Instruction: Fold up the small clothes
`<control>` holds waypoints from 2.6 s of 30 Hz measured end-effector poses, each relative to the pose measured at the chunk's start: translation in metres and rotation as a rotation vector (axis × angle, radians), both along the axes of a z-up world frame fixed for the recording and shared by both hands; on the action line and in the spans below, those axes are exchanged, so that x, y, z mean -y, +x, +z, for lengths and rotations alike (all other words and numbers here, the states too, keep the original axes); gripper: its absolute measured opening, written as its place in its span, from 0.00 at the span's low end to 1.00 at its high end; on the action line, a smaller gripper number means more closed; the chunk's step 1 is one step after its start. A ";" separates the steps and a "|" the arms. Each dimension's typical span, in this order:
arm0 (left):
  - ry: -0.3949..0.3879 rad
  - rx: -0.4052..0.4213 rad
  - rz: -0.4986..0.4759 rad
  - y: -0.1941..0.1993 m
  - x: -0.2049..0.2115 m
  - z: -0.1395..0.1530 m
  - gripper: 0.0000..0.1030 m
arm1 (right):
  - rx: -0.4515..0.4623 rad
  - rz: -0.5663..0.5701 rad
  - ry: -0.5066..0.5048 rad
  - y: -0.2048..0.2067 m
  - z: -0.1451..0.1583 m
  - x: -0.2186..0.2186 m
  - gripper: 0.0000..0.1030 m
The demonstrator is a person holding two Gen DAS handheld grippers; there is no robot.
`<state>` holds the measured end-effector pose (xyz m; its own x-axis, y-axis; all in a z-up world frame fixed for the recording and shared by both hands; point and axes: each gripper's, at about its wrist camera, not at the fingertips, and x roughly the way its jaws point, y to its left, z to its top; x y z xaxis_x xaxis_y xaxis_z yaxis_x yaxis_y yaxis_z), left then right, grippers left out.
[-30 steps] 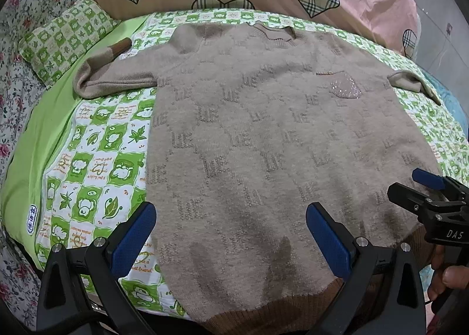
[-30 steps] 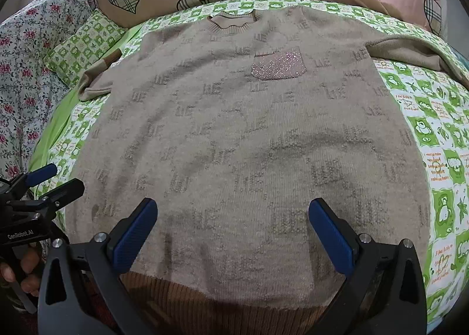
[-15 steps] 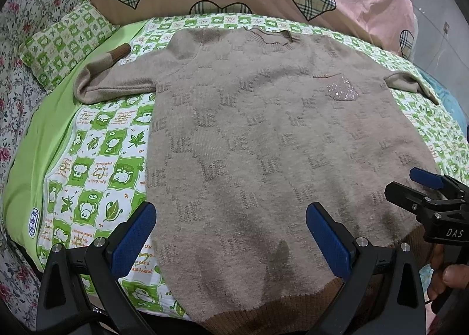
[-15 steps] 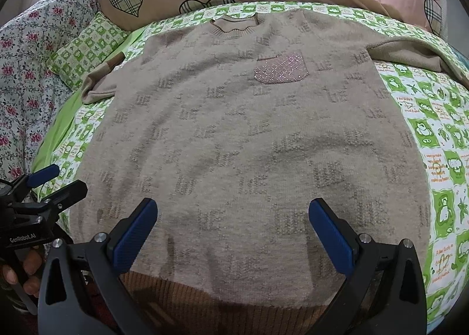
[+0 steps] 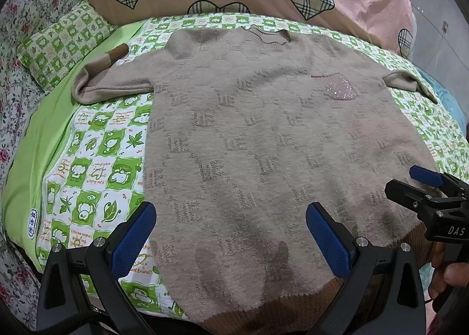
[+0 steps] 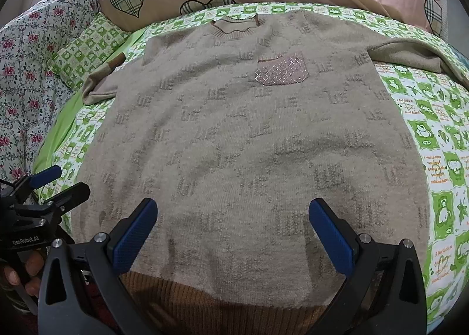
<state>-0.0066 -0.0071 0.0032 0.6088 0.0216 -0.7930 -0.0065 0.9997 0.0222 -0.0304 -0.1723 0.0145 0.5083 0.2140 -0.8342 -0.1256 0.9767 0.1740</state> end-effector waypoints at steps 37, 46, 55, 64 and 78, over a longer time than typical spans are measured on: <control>-0.031 -0.104 -0.066 0.076 0.018 -0.008 0.99 | 0.050 -0.452 0.249 0.067 0.034 0.218 0.80; -0.054 -0.159 -0.078 0.093 0.035 -0.020 0.99 | 0.089 -0.796 0.326 0.133 0.022 0.377 0.57; -0.051 -0.222 -0.110 0.110 0.057 -0.040 0.99 | 0.137 -1.007 0.529 0.175 -0.009 0.469 0.44; -0.066 -0.226 -0.137 0.116 0.067 -0.046 0.99 | 0.206 -0.812 0.274 0.212 0.033 0.434 0.07; -0.150 -0.162 -0.039 0.098 0.016 -0.029 0.99 | 0.198 -0.036 0.337 0.276 0.070 0.155 0.07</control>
<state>0.0915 -0.0229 -0.0259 0.4710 -0.1252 -0.8732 0.0235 0.9913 -0.1295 0.2457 -0.3273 0.0845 0.6645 0.4383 -0.6053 -0.1556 0.8733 0.4616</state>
